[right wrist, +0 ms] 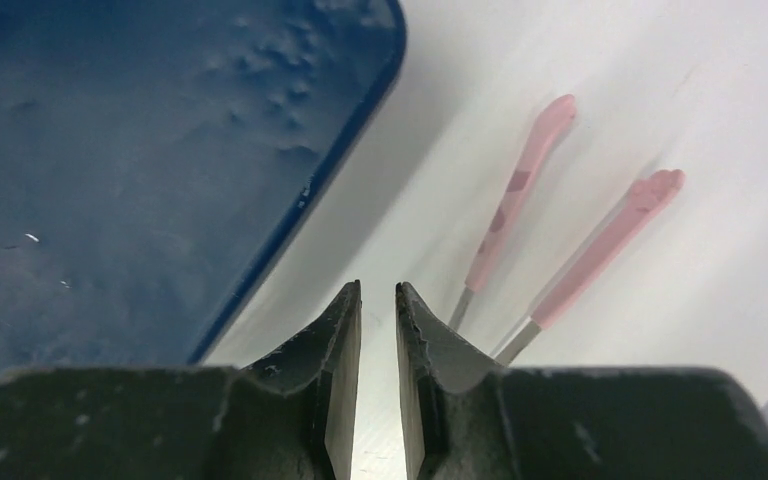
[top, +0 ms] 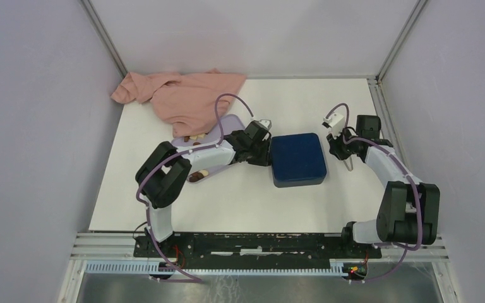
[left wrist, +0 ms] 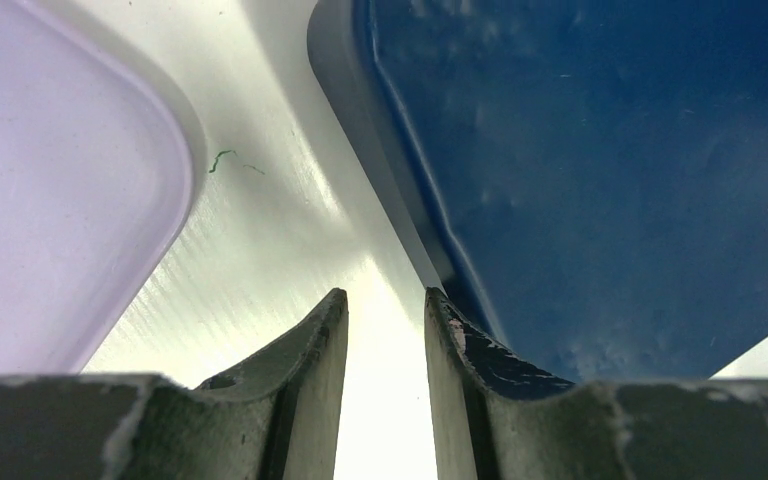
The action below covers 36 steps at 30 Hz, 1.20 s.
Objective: Pack the chocolate
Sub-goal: Close the box lid on the packing box.
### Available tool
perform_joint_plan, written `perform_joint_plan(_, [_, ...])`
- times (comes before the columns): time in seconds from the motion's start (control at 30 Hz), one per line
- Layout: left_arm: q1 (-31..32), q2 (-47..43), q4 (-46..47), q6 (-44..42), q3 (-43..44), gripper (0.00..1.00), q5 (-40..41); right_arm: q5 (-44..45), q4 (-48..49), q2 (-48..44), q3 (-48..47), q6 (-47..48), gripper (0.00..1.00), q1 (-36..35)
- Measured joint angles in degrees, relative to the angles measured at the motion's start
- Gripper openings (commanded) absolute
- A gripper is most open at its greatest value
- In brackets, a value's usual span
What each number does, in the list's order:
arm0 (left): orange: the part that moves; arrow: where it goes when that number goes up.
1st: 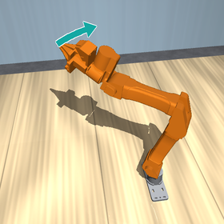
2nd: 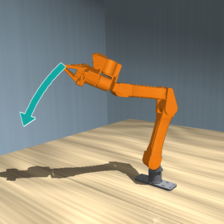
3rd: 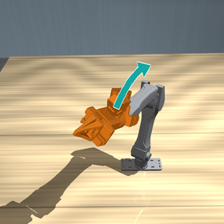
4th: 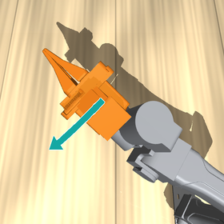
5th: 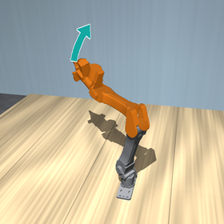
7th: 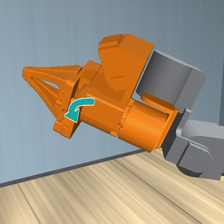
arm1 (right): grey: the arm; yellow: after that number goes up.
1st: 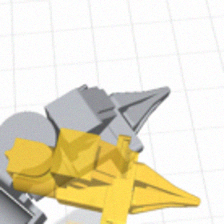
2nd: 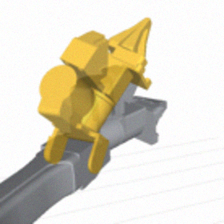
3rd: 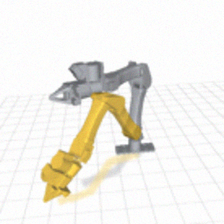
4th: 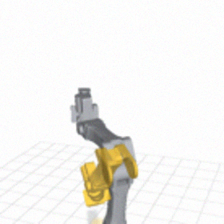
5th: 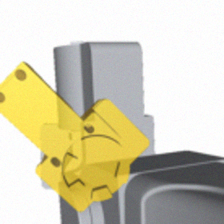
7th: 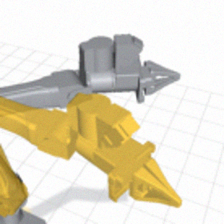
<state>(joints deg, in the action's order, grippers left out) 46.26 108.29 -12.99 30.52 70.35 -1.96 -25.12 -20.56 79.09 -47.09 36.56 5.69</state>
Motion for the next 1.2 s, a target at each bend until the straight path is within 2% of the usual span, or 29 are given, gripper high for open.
perform_joint_plan(0.17, [0.0,0.13,-0.31,0.0,1.2,0.41,0.02,-0.22,-0.9,0.15,0.0,0.02,0.27,-0.17])
perform_joint_plan(0.3, [0.0,1.05,-0.52,0.0,2.12,0.41,0.0,-1.95,-1.88,-4.15,-0.17,2.8,0.27,-0.15])
perform_joint_plan(0.47, [0.0,2.19,-1.18,-0.02,3.13,0.41,-0.09,-11.47,-10.78,-8.35,-6.25,11.85,0.26,-0.37])
perform_joint_plan(0.6, [0.0,2.54,-1.49,-0.02,4.0,0.41,-0.11,-14.73,-17.86,-8.26,-10.38,17.7,0.25,-2.93])
perform_joint_plan(0.77, [0.0,2.78,-1.49,-0.02,4.44,0.41,-0.17,-11.96,-22.45,-6.14,-9.18,21.14,0.21,-6.56])
perform_joint_plan(0.9, [0.0,3.19,-1.68,-0.02,5.11,0.41,-0.26,-5.2,-22.36,-0.11,-3.63,21.86,0.18,-7.1])
perform_joint_plan(1.07, [-0.02,3.98,-1.86,-0.04,5.95,0.42,-0.72,-5.35,-20.48,1.62,-3.78,20.68,0.17,-7.58])
perform_joint_plan(1.2, [0.0,3.96,-1.9,-0.04,5.95,0.44,-0.46,-5.44,-20.87,2.51,-5.11,20.28,0.21,-7.58])
